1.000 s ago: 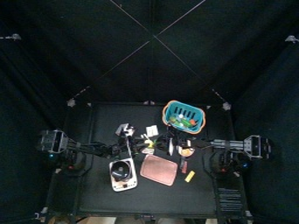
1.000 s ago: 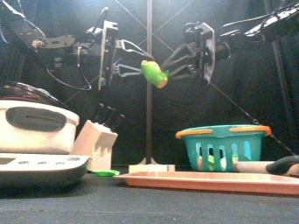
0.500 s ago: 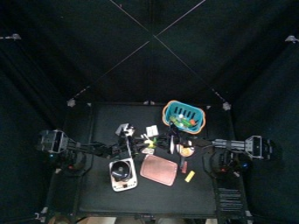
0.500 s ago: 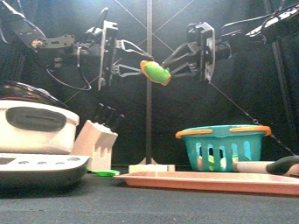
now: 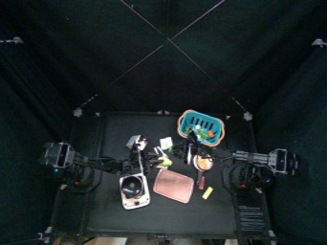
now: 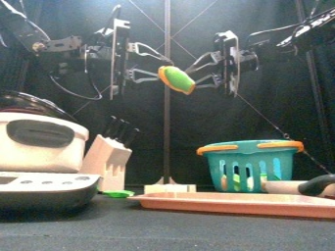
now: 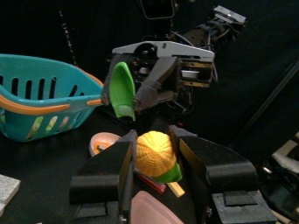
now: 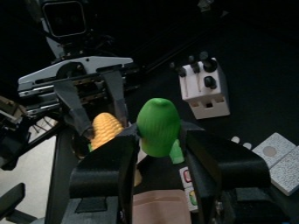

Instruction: Remove corn husk

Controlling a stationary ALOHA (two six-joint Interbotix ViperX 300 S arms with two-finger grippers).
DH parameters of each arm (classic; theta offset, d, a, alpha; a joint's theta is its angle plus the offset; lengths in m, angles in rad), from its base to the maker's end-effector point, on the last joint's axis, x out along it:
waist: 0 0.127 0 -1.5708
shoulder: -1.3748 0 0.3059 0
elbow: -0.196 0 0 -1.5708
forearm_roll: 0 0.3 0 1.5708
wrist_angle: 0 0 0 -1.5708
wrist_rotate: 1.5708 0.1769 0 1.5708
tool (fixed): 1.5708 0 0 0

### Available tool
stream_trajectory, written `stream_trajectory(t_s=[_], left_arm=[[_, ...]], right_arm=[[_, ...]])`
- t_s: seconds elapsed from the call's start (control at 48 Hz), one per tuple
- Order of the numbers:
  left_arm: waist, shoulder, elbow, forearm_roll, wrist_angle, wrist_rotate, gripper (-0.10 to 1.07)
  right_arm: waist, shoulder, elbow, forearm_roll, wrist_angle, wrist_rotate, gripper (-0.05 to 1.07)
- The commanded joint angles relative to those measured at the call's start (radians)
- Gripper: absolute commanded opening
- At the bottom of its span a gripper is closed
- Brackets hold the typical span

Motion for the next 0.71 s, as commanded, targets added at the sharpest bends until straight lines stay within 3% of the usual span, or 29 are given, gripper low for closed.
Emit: stream_trajectory(t_s=[0.0, 0.688], left_arm=[[0.002, -0.005, -0.009, 0.003, -0.006, 0.003, 0.41], [0.008, -0.021, 0.012, -0.014, -0.006, 0.005, 0.41]], right_arm=[[-0.006, -0.023, -0.009, 0.003, -0.009, -0.003, 0.04], [-0.008, -0.008, -0.006, 0.002, -0.009, 0.000, 0.04]])
